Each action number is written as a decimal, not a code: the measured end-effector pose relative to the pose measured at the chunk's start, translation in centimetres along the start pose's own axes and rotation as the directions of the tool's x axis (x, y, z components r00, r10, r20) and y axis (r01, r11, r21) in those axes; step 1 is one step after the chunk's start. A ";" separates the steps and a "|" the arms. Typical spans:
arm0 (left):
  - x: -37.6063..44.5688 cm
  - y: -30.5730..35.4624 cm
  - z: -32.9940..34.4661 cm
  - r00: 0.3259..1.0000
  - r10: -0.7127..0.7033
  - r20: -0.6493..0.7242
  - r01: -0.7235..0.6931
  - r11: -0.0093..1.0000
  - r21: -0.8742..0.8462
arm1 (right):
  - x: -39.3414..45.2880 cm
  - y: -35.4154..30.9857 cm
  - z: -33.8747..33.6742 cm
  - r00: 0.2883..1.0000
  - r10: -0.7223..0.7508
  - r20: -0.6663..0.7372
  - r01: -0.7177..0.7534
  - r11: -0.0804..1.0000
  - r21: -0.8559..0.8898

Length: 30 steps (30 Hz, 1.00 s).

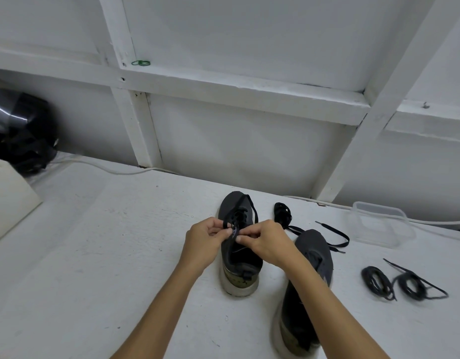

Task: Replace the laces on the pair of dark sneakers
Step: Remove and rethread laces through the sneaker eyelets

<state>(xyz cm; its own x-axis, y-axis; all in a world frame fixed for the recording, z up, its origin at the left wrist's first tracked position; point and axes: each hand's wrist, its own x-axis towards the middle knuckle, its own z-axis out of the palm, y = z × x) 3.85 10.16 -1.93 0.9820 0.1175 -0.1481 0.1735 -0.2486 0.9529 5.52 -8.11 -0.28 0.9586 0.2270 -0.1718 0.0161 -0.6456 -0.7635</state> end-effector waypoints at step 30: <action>-0.9 0.1 -0.9 0.982 0.009 0.191 -0.008 1.000 -0.004 | 0.3 -0.7 -0.2 1.000 -0.001 0.028 0.000 1.000 0.007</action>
<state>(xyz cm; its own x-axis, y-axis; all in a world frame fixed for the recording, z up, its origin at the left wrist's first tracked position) 2.93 10.91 -1.42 0.9797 -0.0707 -0.1876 0.1652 -0.2462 0.9550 5.88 -7.75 0.35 0.9504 0.2474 -0.1885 0.0142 -0.6400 -0.7682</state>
